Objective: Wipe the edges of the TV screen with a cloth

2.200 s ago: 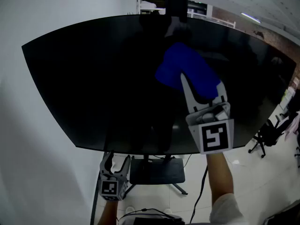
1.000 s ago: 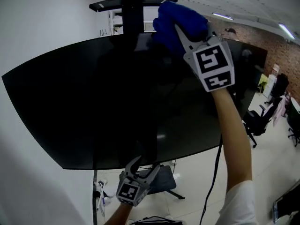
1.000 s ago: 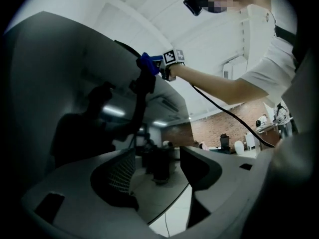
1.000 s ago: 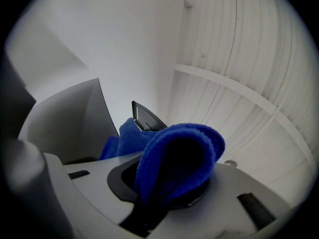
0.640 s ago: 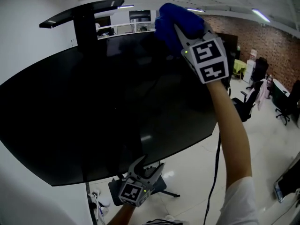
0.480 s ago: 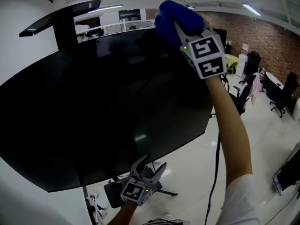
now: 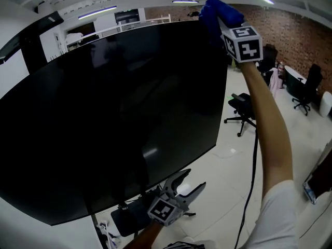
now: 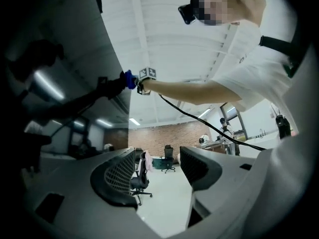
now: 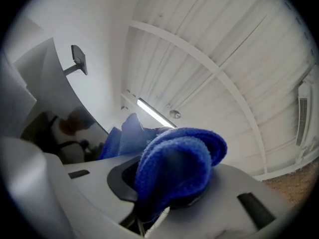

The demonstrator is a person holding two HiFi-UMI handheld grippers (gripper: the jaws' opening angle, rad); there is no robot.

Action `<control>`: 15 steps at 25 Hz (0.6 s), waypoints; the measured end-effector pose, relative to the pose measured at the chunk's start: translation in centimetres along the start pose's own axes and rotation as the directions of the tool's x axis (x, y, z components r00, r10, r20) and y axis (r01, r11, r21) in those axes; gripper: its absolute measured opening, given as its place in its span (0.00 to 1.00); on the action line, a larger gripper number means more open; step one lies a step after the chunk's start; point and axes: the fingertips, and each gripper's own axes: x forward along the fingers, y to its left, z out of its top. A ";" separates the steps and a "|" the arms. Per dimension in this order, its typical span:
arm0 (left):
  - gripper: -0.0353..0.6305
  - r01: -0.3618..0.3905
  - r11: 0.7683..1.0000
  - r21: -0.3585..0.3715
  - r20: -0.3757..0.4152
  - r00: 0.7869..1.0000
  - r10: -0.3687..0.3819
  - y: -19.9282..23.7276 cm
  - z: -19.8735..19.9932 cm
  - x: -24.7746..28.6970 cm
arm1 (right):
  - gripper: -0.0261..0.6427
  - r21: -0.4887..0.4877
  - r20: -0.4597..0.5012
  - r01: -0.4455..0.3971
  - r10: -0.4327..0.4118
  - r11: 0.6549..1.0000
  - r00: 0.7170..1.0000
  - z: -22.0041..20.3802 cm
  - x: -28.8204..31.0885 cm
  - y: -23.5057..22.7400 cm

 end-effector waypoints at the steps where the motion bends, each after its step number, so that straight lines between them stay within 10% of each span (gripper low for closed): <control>1: 0.46 0.019 1.000 -0.011 0.002 1.000 -0.019 -0.6 -0.4 0.9 | 0.19 0.014 -0.018 0.015 -0.014 1.000 1.000 -1.0 0.2 -1.4; 15: 0.46 0.157 0.978 -0.137 -0.041 0.986 -0.164 -5.0 -5.6 7.9 | 0.18 0.150 -0.040 -0.050 0.057 0.987 0.998 -9.6 -2.9 -2.4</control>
